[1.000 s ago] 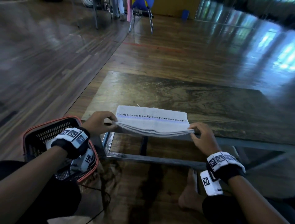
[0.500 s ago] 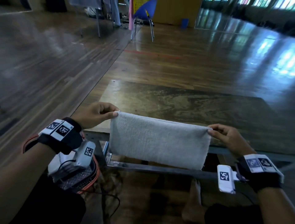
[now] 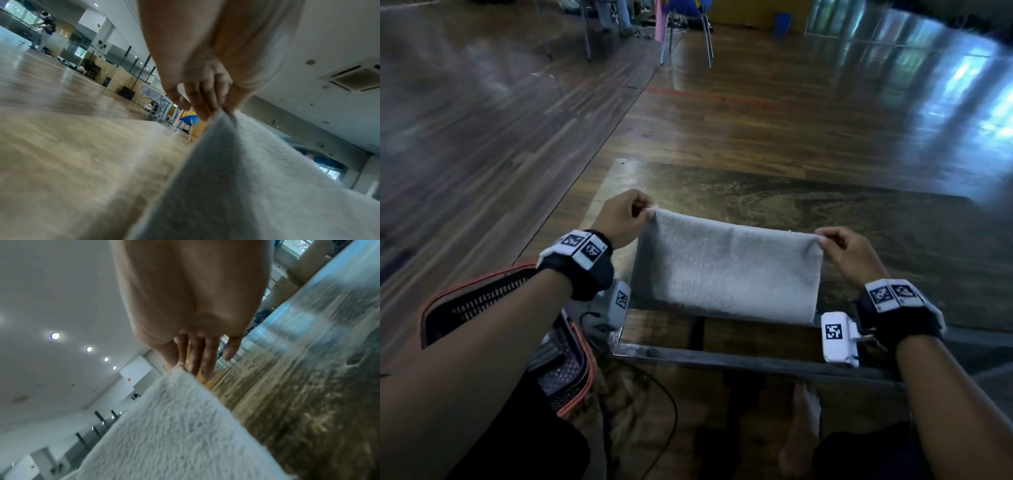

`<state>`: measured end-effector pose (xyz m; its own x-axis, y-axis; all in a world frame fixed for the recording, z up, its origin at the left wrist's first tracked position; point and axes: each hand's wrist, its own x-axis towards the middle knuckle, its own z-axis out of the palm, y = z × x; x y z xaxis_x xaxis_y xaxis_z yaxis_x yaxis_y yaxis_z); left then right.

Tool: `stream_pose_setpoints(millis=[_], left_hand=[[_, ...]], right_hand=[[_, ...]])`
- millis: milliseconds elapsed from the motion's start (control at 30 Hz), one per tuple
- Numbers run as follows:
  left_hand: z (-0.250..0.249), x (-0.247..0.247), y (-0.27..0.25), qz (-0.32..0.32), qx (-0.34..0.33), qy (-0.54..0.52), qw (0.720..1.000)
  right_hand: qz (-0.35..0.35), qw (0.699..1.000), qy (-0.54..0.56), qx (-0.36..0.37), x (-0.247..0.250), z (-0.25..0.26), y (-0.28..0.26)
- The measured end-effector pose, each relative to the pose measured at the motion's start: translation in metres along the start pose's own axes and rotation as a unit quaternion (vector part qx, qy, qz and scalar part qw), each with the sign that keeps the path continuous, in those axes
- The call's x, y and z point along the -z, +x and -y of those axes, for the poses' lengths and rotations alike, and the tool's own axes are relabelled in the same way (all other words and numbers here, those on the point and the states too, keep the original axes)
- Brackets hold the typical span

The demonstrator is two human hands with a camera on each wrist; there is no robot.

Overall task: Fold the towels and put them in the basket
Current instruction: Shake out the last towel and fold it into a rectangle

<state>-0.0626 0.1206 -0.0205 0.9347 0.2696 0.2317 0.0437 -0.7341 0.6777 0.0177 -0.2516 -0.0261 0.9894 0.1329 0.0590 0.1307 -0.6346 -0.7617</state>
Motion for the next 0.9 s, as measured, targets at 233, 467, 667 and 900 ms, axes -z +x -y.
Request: stream_pose_setpoints(millis=[233,467,667,900], left_hand=[[-0.027,-0.065,-0.014,0.087,-0.082,0.152,0.981],[-0.02,-0.12,-0.026,0.225,-0.112,0.307,0.918],[-0.009,-0.133,-0.014,0.186,-0.058,0.298,0.934],[0.025,-0.095,-0.015,0.159,0.027,0.311,0.937]], right_hand=[[-0.048,0.979,-0.186,0.062,-0.065,0.014,-0.003],[0.09,0.929,-0.311,0.176,-0.133,0.009,-0.018],[0.102,0.916,-0.369,0.118,-0.142,-0.001,0.001],[0.089,0.917,-0.39,0.01,-0.101,-0.027,0.006]])
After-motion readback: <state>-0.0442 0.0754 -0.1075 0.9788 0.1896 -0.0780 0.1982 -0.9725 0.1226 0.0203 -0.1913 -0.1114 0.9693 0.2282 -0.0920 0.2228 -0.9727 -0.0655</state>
